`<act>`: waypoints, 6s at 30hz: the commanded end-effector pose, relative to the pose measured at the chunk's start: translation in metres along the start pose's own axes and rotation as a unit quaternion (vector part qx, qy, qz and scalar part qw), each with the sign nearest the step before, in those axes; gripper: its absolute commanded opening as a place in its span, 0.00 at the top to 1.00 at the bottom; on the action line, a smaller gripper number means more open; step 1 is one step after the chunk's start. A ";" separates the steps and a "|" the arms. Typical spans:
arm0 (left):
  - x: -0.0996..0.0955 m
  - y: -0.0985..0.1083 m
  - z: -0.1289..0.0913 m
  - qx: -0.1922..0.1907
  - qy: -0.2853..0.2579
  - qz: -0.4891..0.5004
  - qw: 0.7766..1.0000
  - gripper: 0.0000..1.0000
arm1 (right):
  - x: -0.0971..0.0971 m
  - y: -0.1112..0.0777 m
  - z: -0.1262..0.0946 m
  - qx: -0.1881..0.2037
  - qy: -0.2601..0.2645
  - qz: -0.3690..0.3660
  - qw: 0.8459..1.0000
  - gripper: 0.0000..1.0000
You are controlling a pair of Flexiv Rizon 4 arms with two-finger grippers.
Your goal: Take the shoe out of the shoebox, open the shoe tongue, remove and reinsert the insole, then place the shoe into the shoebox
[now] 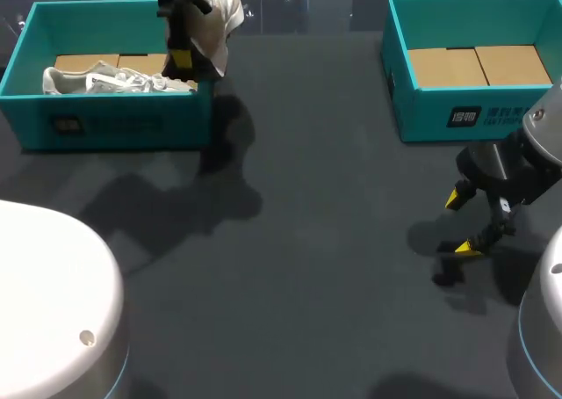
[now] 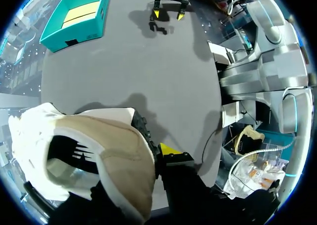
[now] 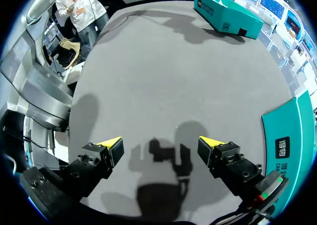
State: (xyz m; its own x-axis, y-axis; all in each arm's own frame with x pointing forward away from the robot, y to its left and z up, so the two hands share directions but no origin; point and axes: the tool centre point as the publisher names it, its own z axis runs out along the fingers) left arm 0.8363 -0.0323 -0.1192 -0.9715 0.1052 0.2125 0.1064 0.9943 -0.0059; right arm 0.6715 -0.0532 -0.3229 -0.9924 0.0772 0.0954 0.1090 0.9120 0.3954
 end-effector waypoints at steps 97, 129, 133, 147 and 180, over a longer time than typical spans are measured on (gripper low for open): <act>-0.278 0.365 -0.015 -0.097 -0.038 0.448 0.888 1.00 | 0.001 0.000 0.000 0.000 -0.001 0.000 1.000 0.00; -0.296 0.374 0.011 -0.167 -0.035 0.636 0.752 1.00 | 0.001 0.000 0.000 0.000 -0.001 0.000 1.000 0.00; -0.306 0.374 0.023 -0.181 -0.036 0.641 0.745 1.00 | 0.001 0.000 0.000 0.000 -0.001 0.000 1.000 0.00; -0.319 0.375 0.063 -0.158 -0.016 0.642 0.750 1.00 | 0.001 0.000 0.000 0.000 -0.001 0.000 1.000 0.00; -0.337 0.368 0.108 -0.141 -0.007 0.631 0.763 1.00 | 0.001 0.000 0.000 0.000 -0.001 0.000 1.000 0.00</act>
State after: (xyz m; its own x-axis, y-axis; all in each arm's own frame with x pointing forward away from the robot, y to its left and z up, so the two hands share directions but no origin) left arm 1.1748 0.3009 -0.2946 -0.0602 0.9781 0.1991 0.9982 0.0577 0.0183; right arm 0.6715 -0.0532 -0.3229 -0.9925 0.0773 0.0953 0.1090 0.9120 0.3955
